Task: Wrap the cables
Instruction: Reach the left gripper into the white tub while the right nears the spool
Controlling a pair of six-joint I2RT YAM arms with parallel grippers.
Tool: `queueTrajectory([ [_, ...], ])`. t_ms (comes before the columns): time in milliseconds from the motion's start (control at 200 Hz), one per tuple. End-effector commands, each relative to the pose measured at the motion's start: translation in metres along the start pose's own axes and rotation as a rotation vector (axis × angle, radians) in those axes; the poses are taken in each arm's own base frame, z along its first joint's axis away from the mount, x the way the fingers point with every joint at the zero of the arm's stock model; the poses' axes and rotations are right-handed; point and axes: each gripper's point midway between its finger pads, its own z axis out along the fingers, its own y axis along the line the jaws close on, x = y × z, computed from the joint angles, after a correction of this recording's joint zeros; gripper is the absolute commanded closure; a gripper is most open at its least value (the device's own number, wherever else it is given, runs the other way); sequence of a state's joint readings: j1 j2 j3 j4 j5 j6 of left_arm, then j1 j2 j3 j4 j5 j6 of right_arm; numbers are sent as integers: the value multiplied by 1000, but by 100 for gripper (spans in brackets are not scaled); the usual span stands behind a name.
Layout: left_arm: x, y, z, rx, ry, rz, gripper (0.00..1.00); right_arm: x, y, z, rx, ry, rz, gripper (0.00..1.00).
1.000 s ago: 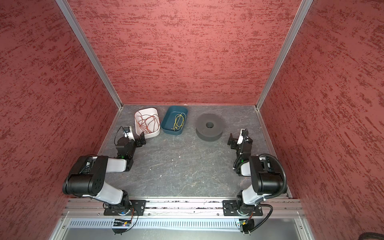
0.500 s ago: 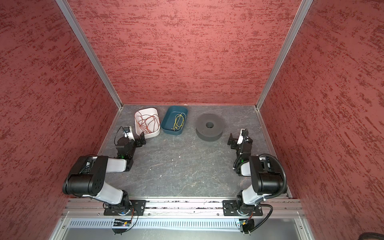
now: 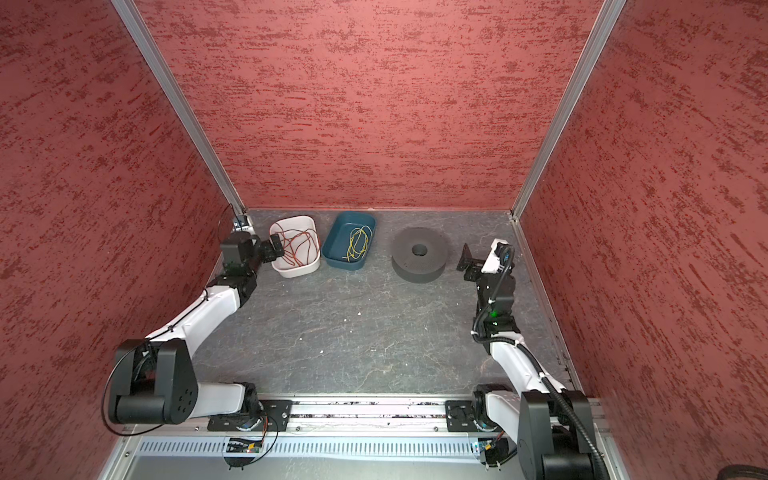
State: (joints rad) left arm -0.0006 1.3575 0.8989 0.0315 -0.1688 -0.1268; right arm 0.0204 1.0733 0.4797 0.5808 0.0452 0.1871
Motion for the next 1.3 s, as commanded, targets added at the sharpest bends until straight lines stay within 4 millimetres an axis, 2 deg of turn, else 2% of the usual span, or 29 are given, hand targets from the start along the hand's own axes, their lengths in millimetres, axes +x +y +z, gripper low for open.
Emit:
queueTrajectory([
  [0,22,-11,-16,48,223,-31,0,38,22,0,-70,243,115,1],
  [90,14,-28,-24,120,297,-66,0,52,32,1,-71,373,188,1],
  [220,10,-50,-29,220,385,-110,0,65,46,-2,-94,476,192,1],
  [326,13,-58,-23,237,444,-161,0,68,55,-2,-79,524,164,1],
  [456,24,-64,-13,215,525,-207,0,69,84,-7,-146,546,165,1],
  [571,36,-59,-2,132,587,-235,0,71,105,-12,-186,548,174,1],
  [706,59,-55,6,64,678,-287,0,77,111,-13,-172,568,163,1],
  [842,80,-45,-1,-4,711,-370,0,82,124,-4,-201,572,142,1],
  [922,90,-50,-8,11,708,-435,0,86,136,8,-236,596,105,1],
  [1067,89,-54,-12,-17,658,-438,0,97,158,16,-286,640,89,1],
  [1207,88,-47,9,-42,659,-461,0,100,175,10,-333,643,101,1],
  [1293,80,-45,18,-40,641,-464,0,100,175,6,-331,636,100,1],
])
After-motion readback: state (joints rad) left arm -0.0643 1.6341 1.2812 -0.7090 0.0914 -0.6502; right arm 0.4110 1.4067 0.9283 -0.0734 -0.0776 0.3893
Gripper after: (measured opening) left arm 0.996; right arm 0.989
